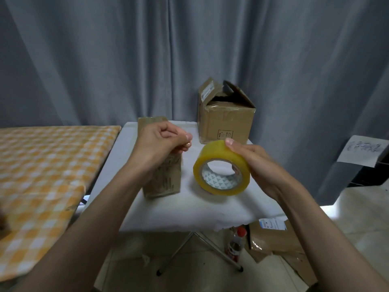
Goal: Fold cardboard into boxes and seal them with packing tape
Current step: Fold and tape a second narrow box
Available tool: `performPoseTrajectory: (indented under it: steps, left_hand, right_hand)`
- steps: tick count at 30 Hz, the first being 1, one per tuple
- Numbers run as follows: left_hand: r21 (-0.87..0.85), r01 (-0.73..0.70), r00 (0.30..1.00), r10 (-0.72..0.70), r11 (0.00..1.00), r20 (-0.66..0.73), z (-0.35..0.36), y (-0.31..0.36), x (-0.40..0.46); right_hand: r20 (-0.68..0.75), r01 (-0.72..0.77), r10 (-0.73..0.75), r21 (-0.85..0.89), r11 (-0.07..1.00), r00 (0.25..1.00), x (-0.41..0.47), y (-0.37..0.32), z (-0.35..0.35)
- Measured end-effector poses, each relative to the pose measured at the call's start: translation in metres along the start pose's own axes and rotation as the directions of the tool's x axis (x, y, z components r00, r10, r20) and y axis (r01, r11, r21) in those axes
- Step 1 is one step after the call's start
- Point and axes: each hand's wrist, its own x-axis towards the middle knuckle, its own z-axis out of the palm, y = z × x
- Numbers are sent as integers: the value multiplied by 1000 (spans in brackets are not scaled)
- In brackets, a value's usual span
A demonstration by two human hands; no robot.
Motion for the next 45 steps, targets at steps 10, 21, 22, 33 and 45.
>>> performPoseTrajectory:
  steps: [10, 21, 22, 33, 45]
  left_hand:
    - [105, 161, 967, -136, 981, -215, -76, 4, -5]
    - [15, 354, 911, -341, 935, -233, -103, -12, -17]
    - [3, 378, 903, -368, 926, -223, -104, -13, -17]
    - [41, 521, 850, -514, 853, -118, -98, -39, -10]
    - [797, -96, 953, 287, 596, -100, -59, -22, -7]
  right_hand:
    - [-129, -41, -8, -369, 929, 992, 42, -10, 16]
    - [-108, -27, -52, -624, 781, 993, 91, -32, 33]
    - [-103, -32, -41, -624, 781, 994, 92, -32, 33]
    - [-10, -166, 205, -627, 762, 979, 104, -9, 34]
    - [68, -134, 209, -569, 811, 976, 99, 4, 37]
